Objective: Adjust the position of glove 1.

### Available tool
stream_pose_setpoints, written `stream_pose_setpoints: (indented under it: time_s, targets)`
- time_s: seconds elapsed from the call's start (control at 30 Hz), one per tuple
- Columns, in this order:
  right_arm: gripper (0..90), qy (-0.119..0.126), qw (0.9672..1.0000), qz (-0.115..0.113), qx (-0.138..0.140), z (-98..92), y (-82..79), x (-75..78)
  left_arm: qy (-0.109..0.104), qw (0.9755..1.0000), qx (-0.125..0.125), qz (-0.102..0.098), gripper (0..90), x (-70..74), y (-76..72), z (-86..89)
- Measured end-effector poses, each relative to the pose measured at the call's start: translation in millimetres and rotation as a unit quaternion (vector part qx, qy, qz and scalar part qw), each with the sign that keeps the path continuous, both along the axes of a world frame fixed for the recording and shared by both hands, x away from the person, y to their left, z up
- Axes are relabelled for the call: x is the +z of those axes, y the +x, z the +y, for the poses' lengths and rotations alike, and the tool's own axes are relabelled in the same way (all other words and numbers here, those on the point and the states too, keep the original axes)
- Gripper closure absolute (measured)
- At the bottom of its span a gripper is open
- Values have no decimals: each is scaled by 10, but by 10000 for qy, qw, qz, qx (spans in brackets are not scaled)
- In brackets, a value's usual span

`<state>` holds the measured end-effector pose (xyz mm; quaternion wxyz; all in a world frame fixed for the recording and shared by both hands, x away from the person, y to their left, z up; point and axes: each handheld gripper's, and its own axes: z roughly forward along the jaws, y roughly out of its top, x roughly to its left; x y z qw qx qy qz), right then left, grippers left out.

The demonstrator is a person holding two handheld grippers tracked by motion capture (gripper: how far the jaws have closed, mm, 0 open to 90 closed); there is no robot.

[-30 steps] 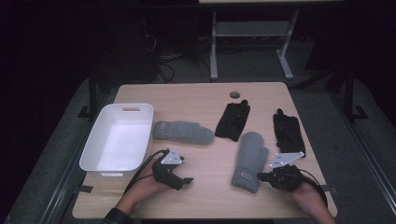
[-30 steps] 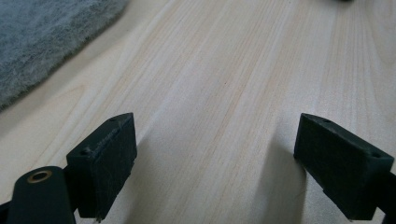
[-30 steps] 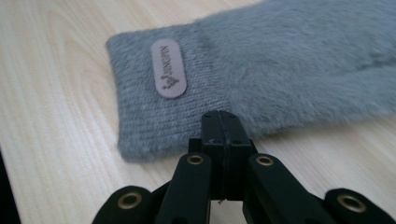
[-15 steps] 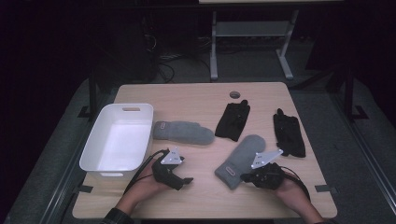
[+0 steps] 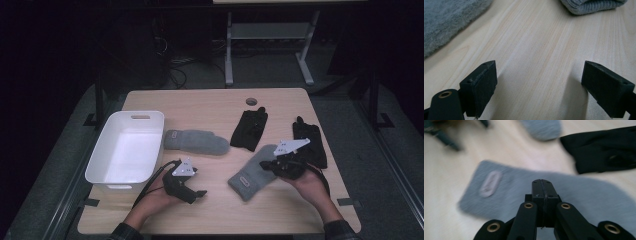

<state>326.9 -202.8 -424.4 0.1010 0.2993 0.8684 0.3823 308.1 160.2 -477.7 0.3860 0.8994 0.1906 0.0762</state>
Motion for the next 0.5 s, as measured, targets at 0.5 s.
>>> stream_pose_setpoints:
  time_s: [0.5]
  targets:
    - [900, -477, 9981, 358, 162, 243, 213, -293, 14, 10000, -3, 9, 122, 2, 0, 1]
